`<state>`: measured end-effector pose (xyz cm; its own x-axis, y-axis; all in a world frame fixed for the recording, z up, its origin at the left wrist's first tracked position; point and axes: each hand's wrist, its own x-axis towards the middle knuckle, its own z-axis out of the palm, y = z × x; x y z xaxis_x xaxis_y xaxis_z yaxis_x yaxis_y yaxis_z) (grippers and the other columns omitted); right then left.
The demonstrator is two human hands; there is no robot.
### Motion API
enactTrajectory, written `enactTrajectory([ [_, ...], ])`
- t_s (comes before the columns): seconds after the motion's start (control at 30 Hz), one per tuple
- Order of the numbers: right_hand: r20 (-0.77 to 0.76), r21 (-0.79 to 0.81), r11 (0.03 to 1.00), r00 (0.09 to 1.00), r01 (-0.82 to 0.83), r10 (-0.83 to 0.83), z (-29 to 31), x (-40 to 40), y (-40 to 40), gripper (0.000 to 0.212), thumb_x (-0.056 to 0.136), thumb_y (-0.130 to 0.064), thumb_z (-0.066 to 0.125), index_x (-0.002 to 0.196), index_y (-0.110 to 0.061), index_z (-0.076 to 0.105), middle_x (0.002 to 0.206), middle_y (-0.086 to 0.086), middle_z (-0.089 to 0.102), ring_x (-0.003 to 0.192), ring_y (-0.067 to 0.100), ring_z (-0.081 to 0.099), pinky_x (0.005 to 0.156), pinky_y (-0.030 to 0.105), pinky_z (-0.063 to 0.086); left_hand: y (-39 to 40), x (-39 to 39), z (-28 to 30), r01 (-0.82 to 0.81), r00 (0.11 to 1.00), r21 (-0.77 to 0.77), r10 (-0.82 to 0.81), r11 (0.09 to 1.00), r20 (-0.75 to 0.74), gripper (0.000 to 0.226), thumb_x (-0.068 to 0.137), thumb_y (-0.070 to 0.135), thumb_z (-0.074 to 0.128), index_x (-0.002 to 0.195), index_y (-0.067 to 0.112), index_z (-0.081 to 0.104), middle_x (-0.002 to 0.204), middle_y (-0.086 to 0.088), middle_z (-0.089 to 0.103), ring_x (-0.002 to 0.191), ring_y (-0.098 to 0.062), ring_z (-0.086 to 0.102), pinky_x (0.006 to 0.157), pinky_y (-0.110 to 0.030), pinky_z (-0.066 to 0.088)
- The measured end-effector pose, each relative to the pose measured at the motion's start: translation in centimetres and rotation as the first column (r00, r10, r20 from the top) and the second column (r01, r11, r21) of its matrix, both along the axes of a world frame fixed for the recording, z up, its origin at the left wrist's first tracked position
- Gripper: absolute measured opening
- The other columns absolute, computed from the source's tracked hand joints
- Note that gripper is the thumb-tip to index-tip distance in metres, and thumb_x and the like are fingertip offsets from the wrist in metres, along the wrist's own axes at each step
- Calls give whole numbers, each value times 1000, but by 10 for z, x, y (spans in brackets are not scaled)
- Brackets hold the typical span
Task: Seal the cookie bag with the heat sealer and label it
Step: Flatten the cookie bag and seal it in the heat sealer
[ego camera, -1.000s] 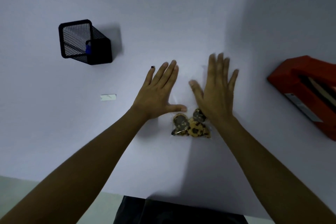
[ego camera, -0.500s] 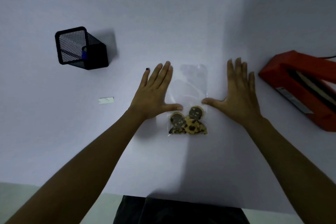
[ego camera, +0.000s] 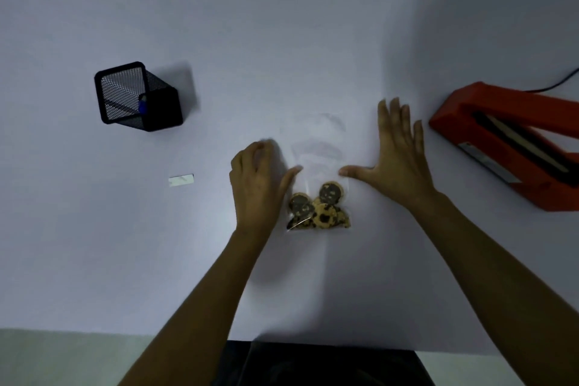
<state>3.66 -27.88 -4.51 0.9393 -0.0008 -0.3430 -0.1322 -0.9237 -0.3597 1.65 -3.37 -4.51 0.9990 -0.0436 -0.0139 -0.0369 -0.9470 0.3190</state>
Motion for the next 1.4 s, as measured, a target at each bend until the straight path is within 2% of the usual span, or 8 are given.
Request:
enactTrajectory([
  [0.2, 4, 16, 1000, 1000, 7, -7, -3, -1, -1, 134, 57, -86, 57, 151, -20, -12, 161, 11, -13, 148, 24, -14, 119, 47, -7, -20, 0, 3, -126, 989, -201, 107, 972, -102, 51, 86, 42, 66, 125, 11, 57, 121, -12, 56, 110, -27, 49, 90, -35, 48],
  [0.4, 23, 22, 1000, 999, 22, -23, -3, -1, 0, 134, 57, -86, 59, 152, -20, -10, 161, 10, -12, 148, 23, -13, 119, 47, -8, -22, 17, 16, -439, 892, -531, 279, 724, -357, 25, 86, 20, 71, 109, 15, 61, 90, 8, 64, 77, 5, 59, 76, -9, 48],
  [0.53, 22, 55, 997, 998, 55, -56, -4, -3, 3, 131, 57, -82, 63, 153, -21, -2, 161, 10, -10, 148, 24, -12, 118, 47, -9, -8, 24, 17, -457, 864, -605, 164, 652, -475, 12, 87, 10, 66, 95, 12, 74, 92, 4, 73, 82, -1, 66, 82, -18, 53],
  [0.73, 4, 268, 945, 980, 190, -198, 3, -16, 24, 80, 75, -41, 77, 143, -21, 40, 162, 9, 3, 149, 21, -4, 118, 44, -10, 2, 21, 22, -454, 849, -682, 44, 574, -527, 16, 89, 9, 63, 83, 22, 70, 88, 7, 70, 83, -8, 63, 79, -22, 51],
  [0.9, -91, 585, 700, 891, 410, -446, 15, -36, 47, 10, 87, -13, 68, 96, -10, 70, 147, 9, 44, 142, 13, 25, 118, 23, 12, 2, 19, 31, -445, 852, -748, -25, 492, -524, 11, 91, 1, 59, 89, 8, 67, 85, 0, 70, 73, 2, 66, 68, -11, 50],
  [1.0, -229, 682, 489, 795, 543, -562, 32, -48, 51, 7, 89, -12, 65, 92, -11, 72, 108, 5, 72, 111, 10, 61, 99, 20, 46, 2, 15, 38, -476, 841, -767, -34, 430, -540, 12, 90, 1, 59, 93, 8, 69, 86, -5, 72, 72, -2, 68, 65, -10, 50],
  [1.13, -397, 736, 230, 681, 637, -615, 54, -73, 55, 9, 92, -8, 60, 91, -5, 68, 89, 7, 75, 83, 18, 71, 80, 29, 54, -2, 2, 50, -465, 837, -776, -75, 426, -543, 12, 91, 8, 62, 95, 3, 72, 88, -7, 73, 69, -7, 65, 64, -12, 50],
  [1.4, -397, 733, 80, 520, 676, -756, 87, -144, 28, 13, 92, -19, 62, 96, -11, 71, 87, 7, 77, 88, 22, 72, 82, 32, 55, -52, -23, 74, -374, 796, -776, -254, 507, -549, 15, 92, 17, 62, 93, 5, 72, 78, 2, 72, 68, -10, 63, 57, -8, 46],
])
